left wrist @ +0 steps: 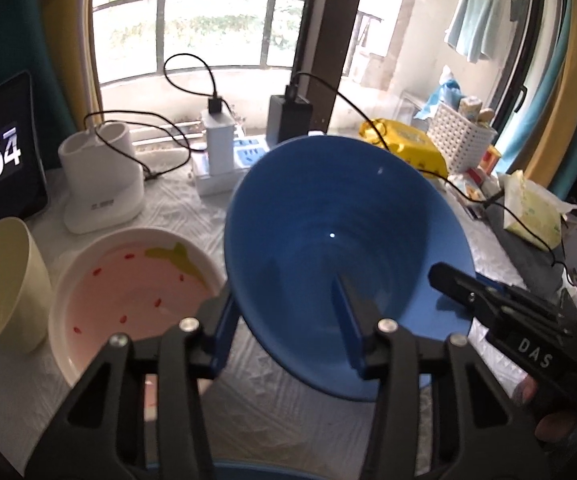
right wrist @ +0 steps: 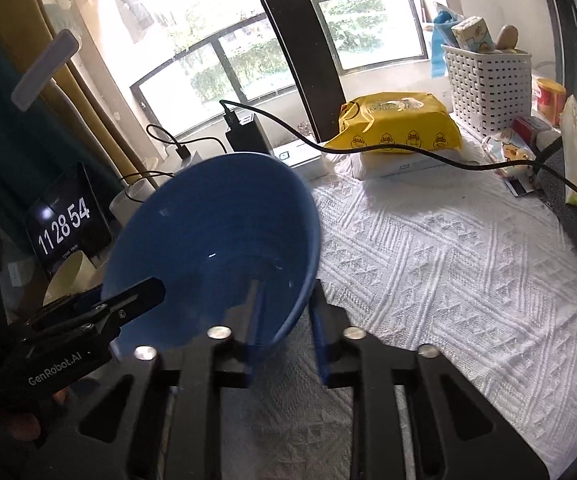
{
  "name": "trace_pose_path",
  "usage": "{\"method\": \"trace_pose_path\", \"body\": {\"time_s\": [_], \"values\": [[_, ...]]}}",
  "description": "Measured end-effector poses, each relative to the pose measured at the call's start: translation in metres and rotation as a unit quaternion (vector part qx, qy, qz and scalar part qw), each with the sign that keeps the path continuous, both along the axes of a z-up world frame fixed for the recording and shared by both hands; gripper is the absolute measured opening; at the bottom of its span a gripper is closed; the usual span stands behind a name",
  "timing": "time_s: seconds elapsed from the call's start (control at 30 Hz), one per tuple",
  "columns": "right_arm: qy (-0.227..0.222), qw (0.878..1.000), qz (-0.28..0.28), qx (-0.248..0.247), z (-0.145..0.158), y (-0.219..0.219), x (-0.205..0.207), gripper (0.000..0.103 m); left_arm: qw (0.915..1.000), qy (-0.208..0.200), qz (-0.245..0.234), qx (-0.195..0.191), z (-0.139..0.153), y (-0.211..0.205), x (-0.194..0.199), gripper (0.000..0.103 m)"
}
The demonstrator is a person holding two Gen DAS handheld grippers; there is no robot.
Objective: Organize plates and bowls
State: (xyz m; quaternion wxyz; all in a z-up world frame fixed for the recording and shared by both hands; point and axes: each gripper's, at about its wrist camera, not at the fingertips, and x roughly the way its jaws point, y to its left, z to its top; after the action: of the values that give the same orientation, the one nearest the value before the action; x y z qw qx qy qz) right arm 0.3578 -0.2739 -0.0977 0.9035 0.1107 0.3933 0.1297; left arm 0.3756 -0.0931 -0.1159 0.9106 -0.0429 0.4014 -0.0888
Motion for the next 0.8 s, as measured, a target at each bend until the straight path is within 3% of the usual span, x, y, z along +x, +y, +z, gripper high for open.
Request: {"method": "trace_pose_path", "body": {"time_s": [0.47,0.8], "values": [[-0.023,0.999,-0.009,-0.021,0.026,-0.011,-0.025,0.021,0.9995,-0.015,-0.026,-0.001,0.016,-0.014,-0.027,0.043],[-0.015,0.999,-0.034,-0.033,0.031,-0.025,-0.057,0.021,0.9983,-0.008,-0.057,-0.006,0.016,-0.031,-0.057,0.043]]}}
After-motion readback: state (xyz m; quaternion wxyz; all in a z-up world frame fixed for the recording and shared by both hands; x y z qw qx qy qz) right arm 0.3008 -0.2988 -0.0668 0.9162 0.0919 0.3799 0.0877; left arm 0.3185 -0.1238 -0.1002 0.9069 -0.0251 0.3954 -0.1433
